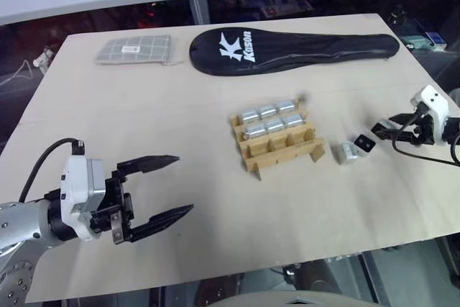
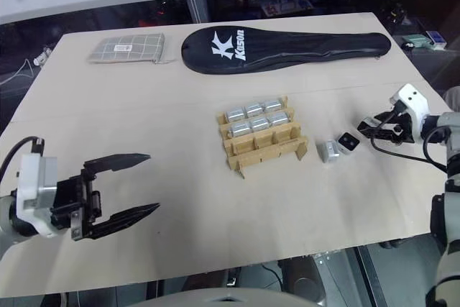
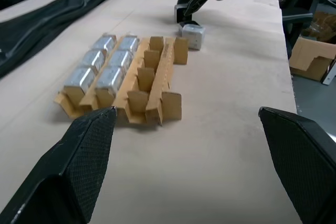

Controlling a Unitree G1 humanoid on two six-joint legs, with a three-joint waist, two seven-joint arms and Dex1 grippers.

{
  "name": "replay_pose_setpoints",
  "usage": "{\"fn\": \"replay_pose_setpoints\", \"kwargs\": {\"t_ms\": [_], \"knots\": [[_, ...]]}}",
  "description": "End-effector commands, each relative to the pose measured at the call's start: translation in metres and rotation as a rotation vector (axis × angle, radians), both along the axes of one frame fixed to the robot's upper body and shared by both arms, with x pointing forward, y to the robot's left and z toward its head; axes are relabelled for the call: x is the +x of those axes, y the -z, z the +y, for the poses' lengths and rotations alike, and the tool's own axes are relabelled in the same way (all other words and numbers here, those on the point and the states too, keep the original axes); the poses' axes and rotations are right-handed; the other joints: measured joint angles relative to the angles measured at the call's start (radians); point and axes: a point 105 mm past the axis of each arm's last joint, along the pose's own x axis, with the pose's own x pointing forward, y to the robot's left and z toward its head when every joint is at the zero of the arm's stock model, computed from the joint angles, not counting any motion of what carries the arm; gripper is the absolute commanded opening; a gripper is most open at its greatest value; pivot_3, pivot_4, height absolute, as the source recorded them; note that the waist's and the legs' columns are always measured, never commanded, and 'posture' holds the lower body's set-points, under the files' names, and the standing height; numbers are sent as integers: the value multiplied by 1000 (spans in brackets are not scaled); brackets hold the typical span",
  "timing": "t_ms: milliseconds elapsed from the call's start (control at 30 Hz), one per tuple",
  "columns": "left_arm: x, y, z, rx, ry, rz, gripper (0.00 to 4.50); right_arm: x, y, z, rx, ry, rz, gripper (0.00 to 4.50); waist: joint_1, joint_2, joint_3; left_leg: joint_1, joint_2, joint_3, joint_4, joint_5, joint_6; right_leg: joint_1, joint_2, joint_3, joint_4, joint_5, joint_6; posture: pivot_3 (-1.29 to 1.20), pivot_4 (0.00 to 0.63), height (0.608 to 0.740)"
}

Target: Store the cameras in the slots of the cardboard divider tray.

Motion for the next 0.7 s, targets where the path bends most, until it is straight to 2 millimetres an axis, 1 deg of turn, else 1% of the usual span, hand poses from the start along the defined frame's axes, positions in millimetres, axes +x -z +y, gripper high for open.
{"fn": "replay_pose_setpoints", "kwargs": {"t_ms": [33,67,233,300,333,367,400,433,467,500,567,633,700], "knots": [[-1,-5,-4,-12,28,-7,4500,0,-15,-4,3,-1,-49,1291,-2,0,0,0,0,0,0,0,0,0,0,0,0,0,0,0,150,740],[0,-5,-4,-14,28,-7,4500,-1,-16,-5,1,-2,-55,735,-3,0,0,0,0,0,0,0,0,0,0,0,0,0,0,0,150,740],[0,-5,-4,-11,29,-2,4500,2,-25,-2,12,-18,-110,691,-5,0,0,0,0,0,0,0,0,0,0,0,0,1,2,0,150,740],[1,-4,-3,-7,27,-1,4500,4,-43,12,89,-94,-186,691,-6,0,0,0,0,0,0,0,0,0,0,0,0,2,3,0,150,740],[1,-4,-1,-4,23,0,4500,8,-63,35,134,-195,-266,691,-6,1,0,0,0,0,0,0,0,0,0,0,0,2,3,0,150,740],[2,-4,0,-3,21,0,4500,9,-78,53,160,-280,-325,691,-10,1,1,0,0,0,0,0,0,0,0,1,1,2,3,0,150,740],[3,-4,1,-1,20,1,4500,10,-90,70,168,-354,-367,691,-14,2,1,1,1,0,0,0,0,0,1,2,1,2,3,0,150,740],[4,-4,2,0,18,1,4500,8,-96,83,160,-419,-394,691,-20,2,1,2,2,0,0,0,0,0,2,4,1,2,3,0,150,740],[4,-4,2,1,18,1,4500,7,-97,89,151,-450,-402,691,-21,3,2,3,3,-1,0,0,0,0,3,5,2,2,3,0,150,740],[5,-4,3,1,16,1,4500,4,-98,105,118,-531,-415,691,-18,3,2,3,3,-1,0,0,0,0,3,4,2,2,3,0,150,740],[7,-2,6,2,9,1,4500,-1,-95,144,0,-720,-452,691,-12,3,2,2,2,-1,0,0,0,0,3,1,2,2,3,0,150,740],[8,-1,8,7,4,-1,4500,-7,-95,177,-43,-870,-481,691,-11,3,2,2,3,-2,0,0,0,0,3,0,2,3,3,0,150,740],[10,-1,9,11,-1,-9,4500,-12,-96,200,-59,-963,-490,691,-8,3,2,1,3,-4,0,0,0,-1,3,-1,2,3,2,0,150,740]]}}
